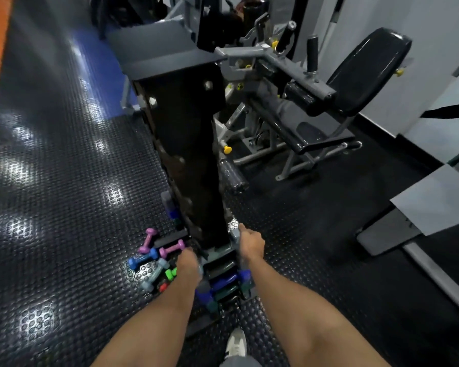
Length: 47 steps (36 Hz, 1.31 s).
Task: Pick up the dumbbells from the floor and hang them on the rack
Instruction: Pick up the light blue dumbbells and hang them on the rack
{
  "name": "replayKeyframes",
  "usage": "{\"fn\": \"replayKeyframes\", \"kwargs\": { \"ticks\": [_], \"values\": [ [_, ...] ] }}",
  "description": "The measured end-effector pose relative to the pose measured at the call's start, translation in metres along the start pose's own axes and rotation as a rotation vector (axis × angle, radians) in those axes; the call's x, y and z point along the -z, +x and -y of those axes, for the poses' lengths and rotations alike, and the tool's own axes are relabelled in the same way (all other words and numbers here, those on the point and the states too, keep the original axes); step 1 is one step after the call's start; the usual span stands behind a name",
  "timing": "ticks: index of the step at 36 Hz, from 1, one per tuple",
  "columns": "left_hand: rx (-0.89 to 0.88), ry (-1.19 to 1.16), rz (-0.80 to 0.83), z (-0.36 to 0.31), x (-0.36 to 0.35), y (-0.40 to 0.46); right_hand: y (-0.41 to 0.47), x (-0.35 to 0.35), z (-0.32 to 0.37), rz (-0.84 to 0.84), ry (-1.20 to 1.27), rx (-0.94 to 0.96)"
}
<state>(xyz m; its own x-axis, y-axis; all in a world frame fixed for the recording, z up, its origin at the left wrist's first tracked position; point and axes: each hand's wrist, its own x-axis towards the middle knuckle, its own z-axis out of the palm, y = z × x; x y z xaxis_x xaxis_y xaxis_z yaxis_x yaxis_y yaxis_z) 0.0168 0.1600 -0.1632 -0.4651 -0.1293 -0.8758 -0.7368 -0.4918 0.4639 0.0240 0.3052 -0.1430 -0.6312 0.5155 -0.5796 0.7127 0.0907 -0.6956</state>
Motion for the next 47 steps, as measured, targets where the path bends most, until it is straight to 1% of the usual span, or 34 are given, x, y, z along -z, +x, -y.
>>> {"fn": "replayKeyframes", "kwargs": {
  "ticks": [2, 4, 6, 9, 11, 13, 15, 18, 20, 23, 25, 27, 29, 30, 33, 35, 37, 42, 47],
  "values": [
    [0.026, 0.062, 0.008, -0.003, -0.003, 0.002, 0.005, -0.003, 0.005, 0.008, 0.029, 0.013],
    [0.045, 0.098, 0.015, -0.005, -0.004, 0.003, 0.009, -0.005, 0.009, 0.006, 0.030, -0.017],
    [0.030, 0.159, -0.032, -0.005, -0.005, 0.004, 0.009, -0.004, 0.011, 0.021, 0.023, -0.042],
    [-0.014, 0.274, -0.018, -0.002, -0.002, 0.006, 0.005, -0.003, 0.010, 0.056, -0.007, -0.017],
    [-0.066, 0.405, -0.024, -0.005, 0.001, 0.004, -0.001, -0.006, 0.008, 0.072, -0.032, 0.015],
    [-0.147, 0.511, -0.090, -0.012, 0.005, 0.003, -0.007, -0.012, 0.011, 0.057, -0.070, 0.016],
    [-0.197, 0.591, -0.113, -0.024, 0.010, 0.001, -0.013, -0.021, 0.016, -0.010, -0.138, -0.018],
    [-0.246, 0.651, -0.027, -0.045, 0.019, 0.003, -0.025, -0.037, 0.020, -0.136, -0.224, -0.052],
    [-0.253, 0.691, 0.004, -0.054, 0.027, 0.002, -0.035, -0.046, 0.018, -0.218, -0.227, -0.011],
    [-0.289, 0.731, 0.002, -0.063, 0.044, 0.000, -0.049, -0.057, 0.012, -0.310, -0.230, 0.118],
    [-0.302, 0.792, -0.043, -0.068, 0.061, 0.001, -0.063, -0.063, 0.010, -0.373, -0.134, 0.166],
    [-0.301, 0.854, -0.081, -0.072, 0.079, 0.000, -0.075, -0.068, 0.011, -0.420, 0.054, 0.160],
    [-0.322, 0.907, -0.109, -0.077, 0.096, -0.002, -0.084, -0.076, 0.008, -0.396, 0.174, 0.102],
    [-0.323, 0.938, -0.099, -0.079, 0.105, -0.004, -0.089, -0.082, 0.006, -0.370, 0.179, 0.090],
    [-0.351, 0.985, -0.048, -0.086, 0.125, -0.011, -0.109, -0.100, -0.001, -0.332, 0.115, 0.147],
    [-0.350, 0.937, 0.015, -0.092, 0.139, -0.018, -0.124, -0.115, -0.003, -0.329, 0.116, 0.189],
    [-0.373, 0.947, 0.041, -0.101, 0.164, -0.024, -0.142, -0.136, -0.005, -0.308, 0.098, 0.199],
    [-0.433, 1.039, 0.067, -0.125, 0.234, -0.025, -0.180, -0.190, -0.015, -0.191, 0.010, 0.139],
    [-0.476, 1.054, 0.092, -0.155, 0.288, -0.024, -0.214, -0.240, -0.029, -0.181, 0.016, 0.093]
  ]
}}
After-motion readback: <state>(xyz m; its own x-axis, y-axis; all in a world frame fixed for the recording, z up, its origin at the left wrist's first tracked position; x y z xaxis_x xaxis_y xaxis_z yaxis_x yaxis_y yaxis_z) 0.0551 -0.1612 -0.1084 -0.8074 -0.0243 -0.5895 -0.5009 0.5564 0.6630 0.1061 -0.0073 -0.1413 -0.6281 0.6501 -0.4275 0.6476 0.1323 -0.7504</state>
